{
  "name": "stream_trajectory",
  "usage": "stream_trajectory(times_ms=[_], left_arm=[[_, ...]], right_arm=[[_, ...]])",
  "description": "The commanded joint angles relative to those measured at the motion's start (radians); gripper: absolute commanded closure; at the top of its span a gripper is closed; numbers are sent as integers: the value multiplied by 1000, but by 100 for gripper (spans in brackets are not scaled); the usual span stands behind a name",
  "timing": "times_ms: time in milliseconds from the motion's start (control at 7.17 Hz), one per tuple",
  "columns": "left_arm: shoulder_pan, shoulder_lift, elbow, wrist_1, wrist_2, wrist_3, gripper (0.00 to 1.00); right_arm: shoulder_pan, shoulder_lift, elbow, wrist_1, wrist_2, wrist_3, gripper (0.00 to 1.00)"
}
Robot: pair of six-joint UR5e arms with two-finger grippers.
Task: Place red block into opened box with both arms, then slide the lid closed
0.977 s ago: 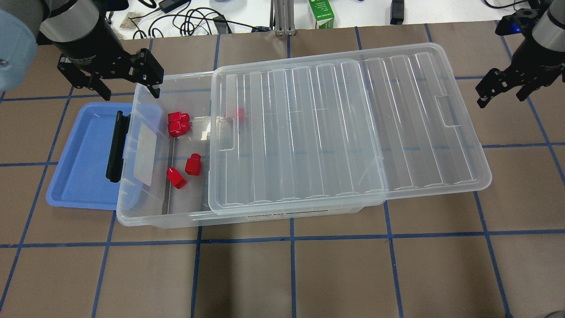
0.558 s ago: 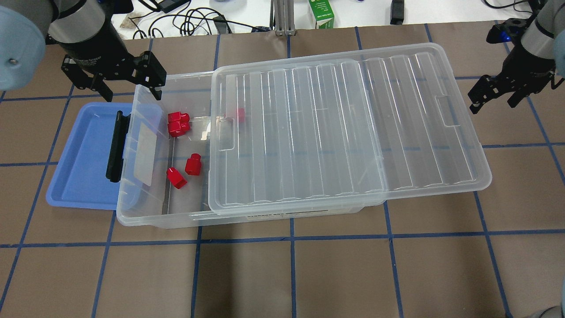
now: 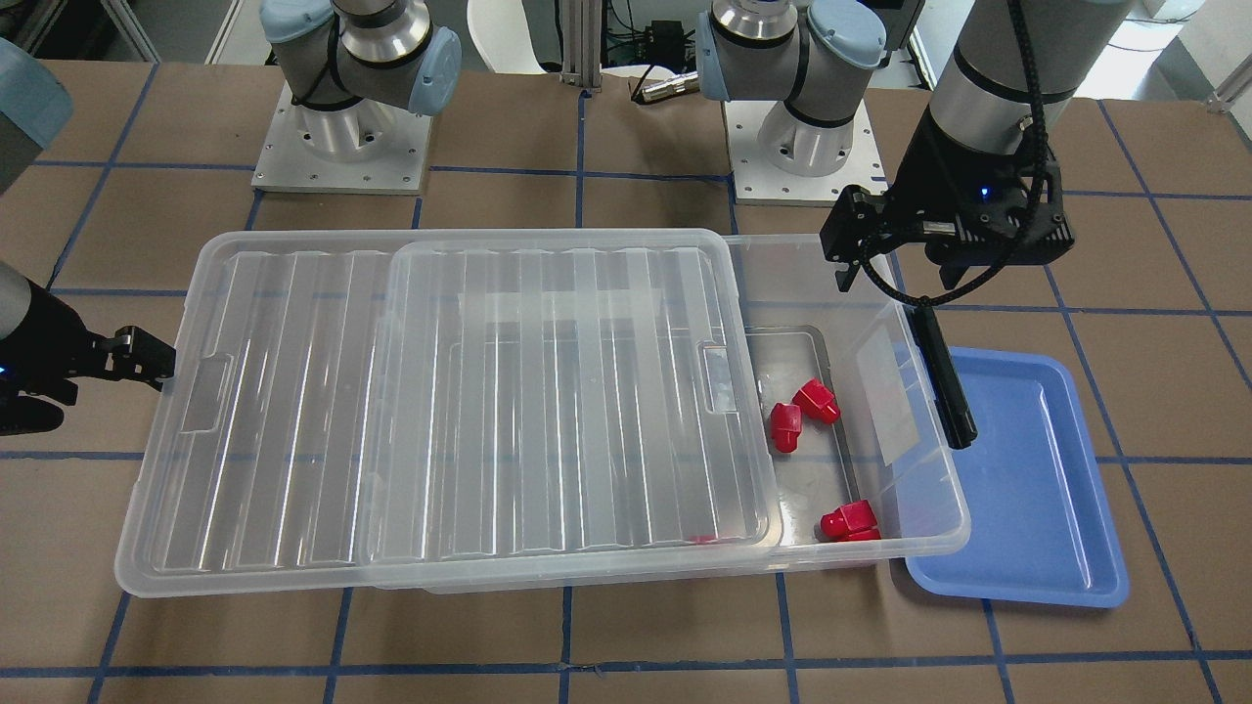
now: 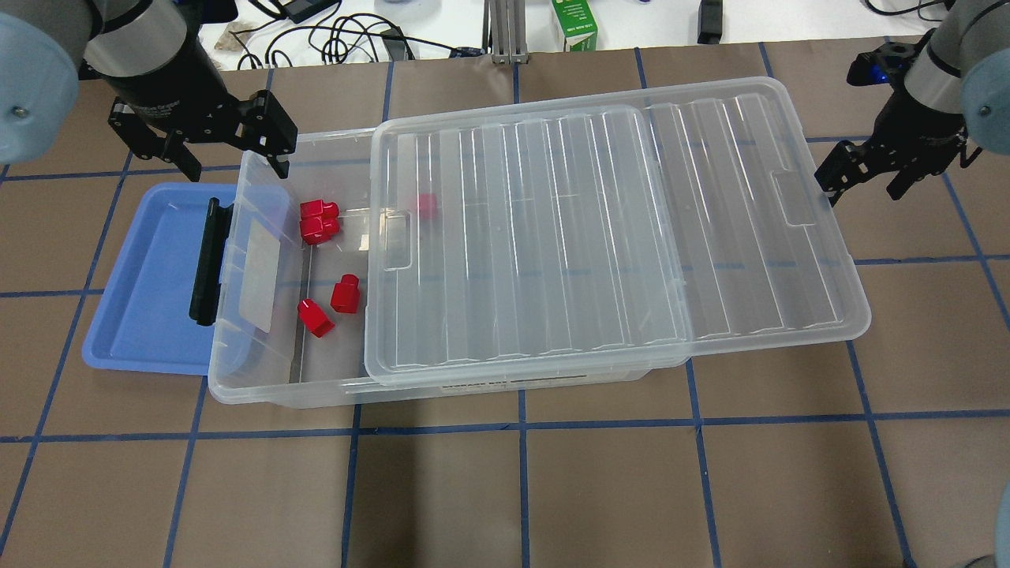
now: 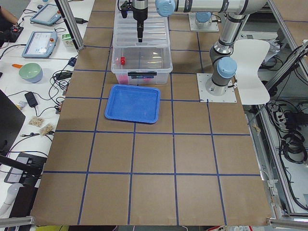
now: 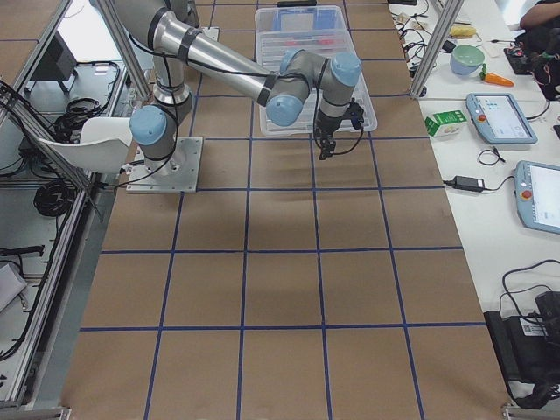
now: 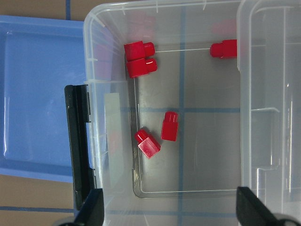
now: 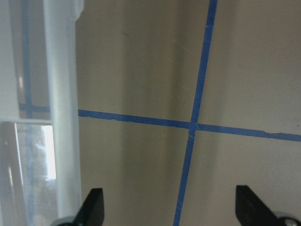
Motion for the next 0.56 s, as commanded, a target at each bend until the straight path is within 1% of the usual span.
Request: stream_trajectory(times_ms=[0, 140, 279, 419], left_arm=[[-1, 2, -3, 0, -1, 0, 0], [0, 2, -3, 0, 1, 0, 0], [0, 5, -5, -2, 1, 0, 0], [-1, 5, -5, -2, 1, 0, 0]], right_arm=[[57, 0, 1, -2, 0, 81, 0], [65, 1, 1, 0, 0, 100, 0], [71, 0, 2, 0, 14, 103, 0], [74, 1, 2, 2, 35, 150, 0]])
